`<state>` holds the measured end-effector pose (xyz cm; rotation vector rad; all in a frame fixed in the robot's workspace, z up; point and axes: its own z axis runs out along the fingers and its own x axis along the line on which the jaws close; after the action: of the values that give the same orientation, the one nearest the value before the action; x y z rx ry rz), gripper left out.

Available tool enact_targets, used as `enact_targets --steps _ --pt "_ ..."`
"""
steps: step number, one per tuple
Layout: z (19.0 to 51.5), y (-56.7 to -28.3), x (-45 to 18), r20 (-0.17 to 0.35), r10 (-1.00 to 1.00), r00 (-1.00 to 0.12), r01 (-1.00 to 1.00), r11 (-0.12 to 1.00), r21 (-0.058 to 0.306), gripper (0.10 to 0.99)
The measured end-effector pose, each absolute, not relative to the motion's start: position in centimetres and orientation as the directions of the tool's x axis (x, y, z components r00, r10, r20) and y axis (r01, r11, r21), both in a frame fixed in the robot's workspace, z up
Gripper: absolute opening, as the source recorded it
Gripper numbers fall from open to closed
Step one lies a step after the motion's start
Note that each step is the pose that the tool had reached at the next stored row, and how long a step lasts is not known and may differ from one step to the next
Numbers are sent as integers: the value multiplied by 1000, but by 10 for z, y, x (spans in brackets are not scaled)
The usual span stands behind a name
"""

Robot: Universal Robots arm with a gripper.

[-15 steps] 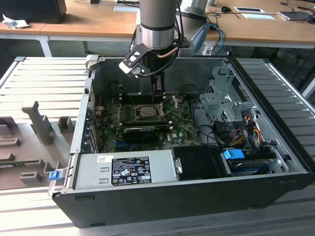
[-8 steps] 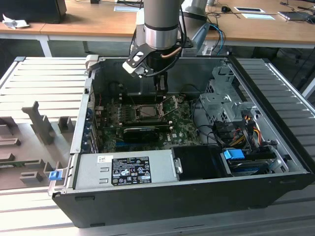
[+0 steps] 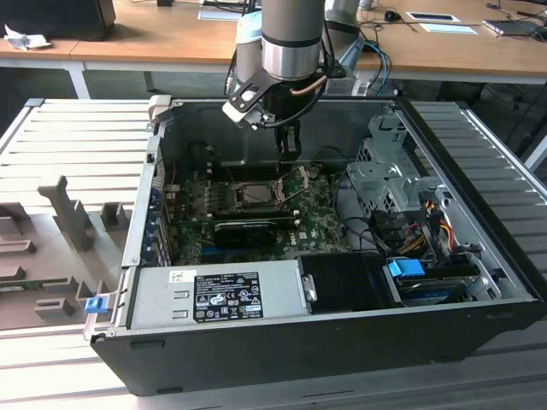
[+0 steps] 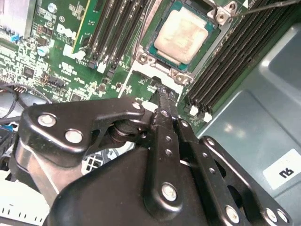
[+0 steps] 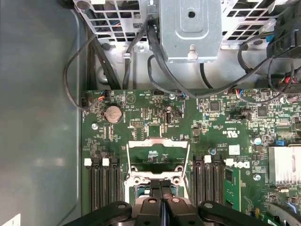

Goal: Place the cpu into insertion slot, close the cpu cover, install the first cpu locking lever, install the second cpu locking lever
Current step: 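Close the cpu cover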

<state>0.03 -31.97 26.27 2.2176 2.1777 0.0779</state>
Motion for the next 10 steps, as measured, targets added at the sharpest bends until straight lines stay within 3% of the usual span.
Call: enact_targets --steps 10 --pt "263 -320 12 13 1000 18 998 -18 58 106"
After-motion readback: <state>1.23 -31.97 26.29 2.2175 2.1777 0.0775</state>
